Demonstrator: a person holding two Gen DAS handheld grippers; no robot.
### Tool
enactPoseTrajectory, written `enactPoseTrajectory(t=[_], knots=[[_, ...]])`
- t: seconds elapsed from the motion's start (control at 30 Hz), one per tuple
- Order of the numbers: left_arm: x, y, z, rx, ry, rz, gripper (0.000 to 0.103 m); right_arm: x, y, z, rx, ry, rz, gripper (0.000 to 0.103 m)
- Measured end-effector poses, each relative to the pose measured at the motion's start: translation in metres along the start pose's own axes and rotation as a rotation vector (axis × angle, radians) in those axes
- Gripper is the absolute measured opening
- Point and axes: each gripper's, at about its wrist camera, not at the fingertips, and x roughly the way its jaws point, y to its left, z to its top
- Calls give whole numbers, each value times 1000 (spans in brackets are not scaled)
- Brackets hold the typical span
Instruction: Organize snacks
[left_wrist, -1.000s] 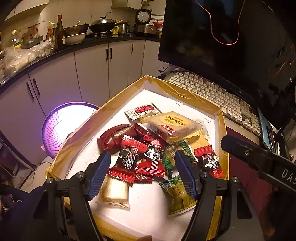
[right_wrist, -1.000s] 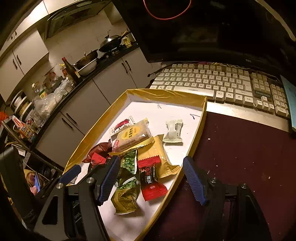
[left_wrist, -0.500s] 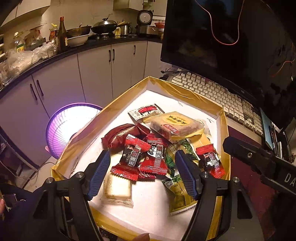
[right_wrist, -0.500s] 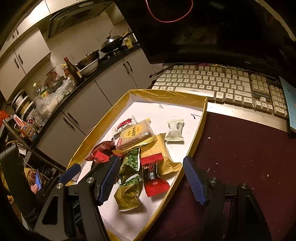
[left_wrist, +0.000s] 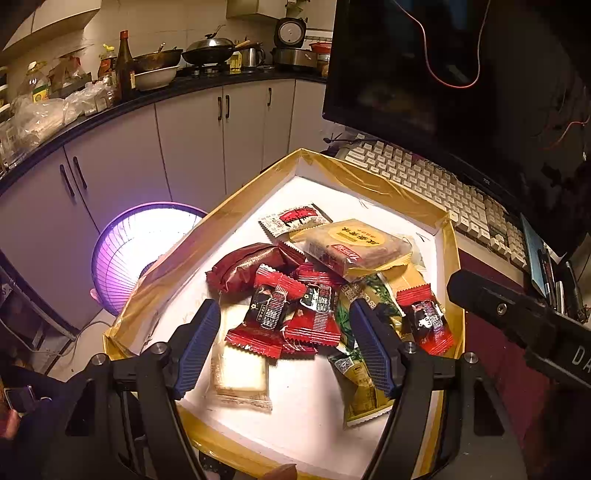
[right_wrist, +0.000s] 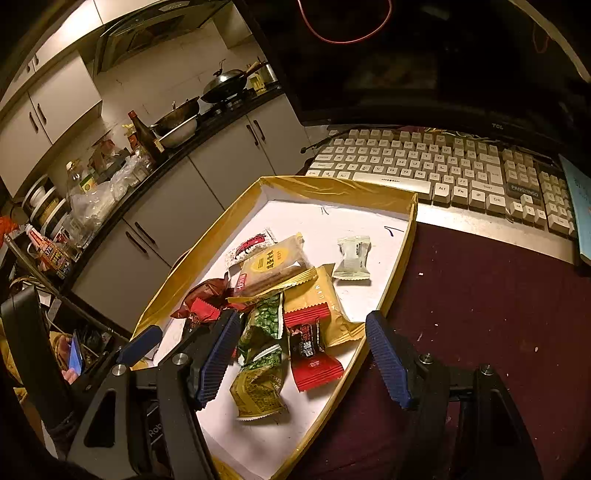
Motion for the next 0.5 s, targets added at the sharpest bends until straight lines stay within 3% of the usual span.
enactPoseTrajectory(t=[0.5], knots=[[3, 3, 0, 2, 14, -2, 72, 0, 0, 0, -3, 1, -3, 72]])
